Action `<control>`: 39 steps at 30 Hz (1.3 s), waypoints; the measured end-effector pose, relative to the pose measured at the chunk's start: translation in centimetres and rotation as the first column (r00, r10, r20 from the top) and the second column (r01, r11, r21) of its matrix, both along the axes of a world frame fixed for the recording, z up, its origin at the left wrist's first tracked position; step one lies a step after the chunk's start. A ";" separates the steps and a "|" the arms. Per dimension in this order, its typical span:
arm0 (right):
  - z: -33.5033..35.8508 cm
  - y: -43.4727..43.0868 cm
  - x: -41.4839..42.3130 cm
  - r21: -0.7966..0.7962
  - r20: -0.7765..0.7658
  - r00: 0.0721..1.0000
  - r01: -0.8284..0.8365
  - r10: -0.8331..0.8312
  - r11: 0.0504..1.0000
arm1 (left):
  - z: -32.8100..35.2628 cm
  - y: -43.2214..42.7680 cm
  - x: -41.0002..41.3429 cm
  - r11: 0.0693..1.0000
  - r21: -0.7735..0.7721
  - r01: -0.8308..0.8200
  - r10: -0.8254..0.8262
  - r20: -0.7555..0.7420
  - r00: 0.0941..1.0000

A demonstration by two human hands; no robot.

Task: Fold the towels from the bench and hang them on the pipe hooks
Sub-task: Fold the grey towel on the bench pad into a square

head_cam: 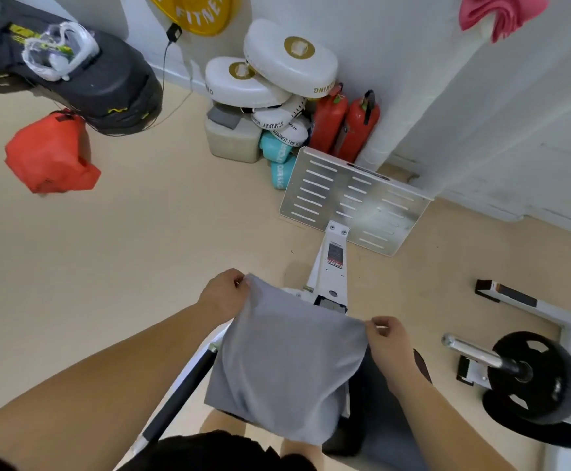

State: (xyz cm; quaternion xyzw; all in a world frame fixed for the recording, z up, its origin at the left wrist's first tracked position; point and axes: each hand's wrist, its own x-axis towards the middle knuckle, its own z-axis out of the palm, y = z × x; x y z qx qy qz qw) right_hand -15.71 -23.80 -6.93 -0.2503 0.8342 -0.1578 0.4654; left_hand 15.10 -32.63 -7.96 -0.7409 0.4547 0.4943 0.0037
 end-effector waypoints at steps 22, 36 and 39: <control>1.9 -4.0 7.4 -0.042 0.146 0.854 -0.498 0.499 0.866 | 3.0 0.7 -0.5 0.976 0.205 -0.069 0.157 -0.449 0.880; 11.1 -8.7 7.7 -0.169 0.257 0.633 -0.714 0.730 0.679 | 10.6 3.4 -2.0 0.982 -0.190 -0.014 -0.089 -0.523 0.848; 12.2 -7.6 7.2 -0.246 0.178 0.704 -0.645 0.688 0.723 | 11.2 4.0 -2.1 0.978 -0.204 -0.031 -0.083 -0.527 0.846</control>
